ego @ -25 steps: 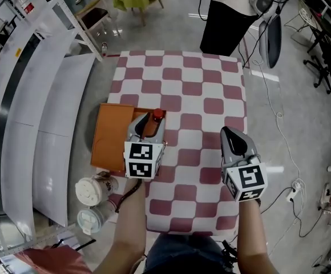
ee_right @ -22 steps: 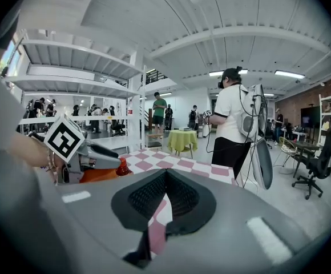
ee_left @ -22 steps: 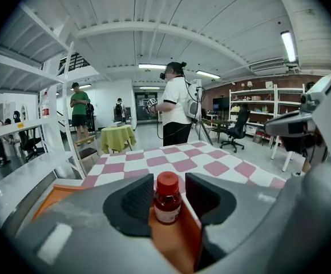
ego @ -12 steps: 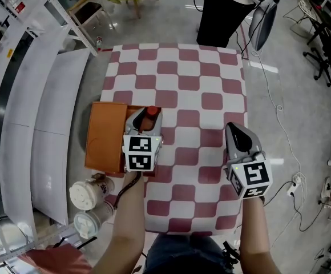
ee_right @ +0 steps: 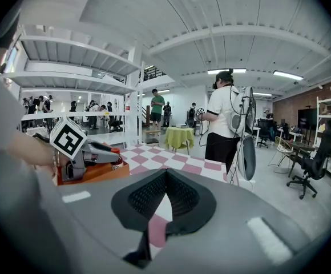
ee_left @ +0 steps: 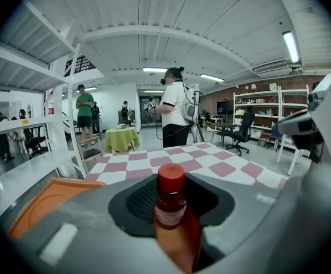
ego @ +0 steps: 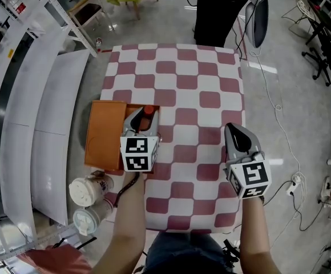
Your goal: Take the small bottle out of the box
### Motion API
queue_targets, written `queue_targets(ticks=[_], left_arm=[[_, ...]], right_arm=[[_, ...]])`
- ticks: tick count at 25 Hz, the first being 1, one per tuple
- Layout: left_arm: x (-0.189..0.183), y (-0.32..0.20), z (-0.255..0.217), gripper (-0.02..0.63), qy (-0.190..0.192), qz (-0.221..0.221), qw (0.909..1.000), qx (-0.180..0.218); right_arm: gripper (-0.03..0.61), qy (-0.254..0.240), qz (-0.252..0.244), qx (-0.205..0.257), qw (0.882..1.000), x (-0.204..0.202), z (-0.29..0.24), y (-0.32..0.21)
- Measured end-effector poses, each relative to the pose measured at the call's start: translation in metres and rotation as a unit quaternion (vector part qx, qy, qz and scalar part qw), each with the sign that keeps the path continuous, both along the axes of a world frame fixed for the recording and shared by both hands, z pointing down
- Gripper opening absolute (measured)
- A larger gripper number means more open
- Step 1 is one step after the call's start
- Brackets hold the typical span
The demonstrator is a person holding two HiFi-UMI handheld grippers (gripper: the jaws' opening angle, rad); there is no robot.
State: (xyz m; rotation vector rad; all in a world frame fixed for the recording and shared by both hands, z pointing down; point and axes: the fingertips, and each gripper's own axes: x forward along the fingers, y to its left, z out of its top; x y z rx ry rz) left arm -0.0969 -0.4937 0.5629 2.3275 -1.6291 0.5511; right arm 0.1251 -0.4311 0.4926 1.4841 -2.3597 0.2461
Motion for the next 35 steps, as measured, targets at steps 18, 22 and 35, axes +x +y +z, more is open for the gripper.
queue_targets(ticks=[18,22,35], left_arm=[[0.001,0.015,-0.085,0.144,0.020,-0.001,0.9982,0.056],[0.001,0.021,-0.110,0.144,0.019,-0.001,0.9970,0.075],[-0.003,0.056,-0.171,0.144,0.023,0.000,0.9936,0.111]], right_arm=[[-0.002,0.001,0.000,0.060,0.998,0.007,-0.073,0.026],[-0.002,-0.006,0.004,0.077,0.997,0.009,-0.093,0.032],[-0.002,-0.013,-0.002,0.124,0.992,0.002,-0.150,0.058]])
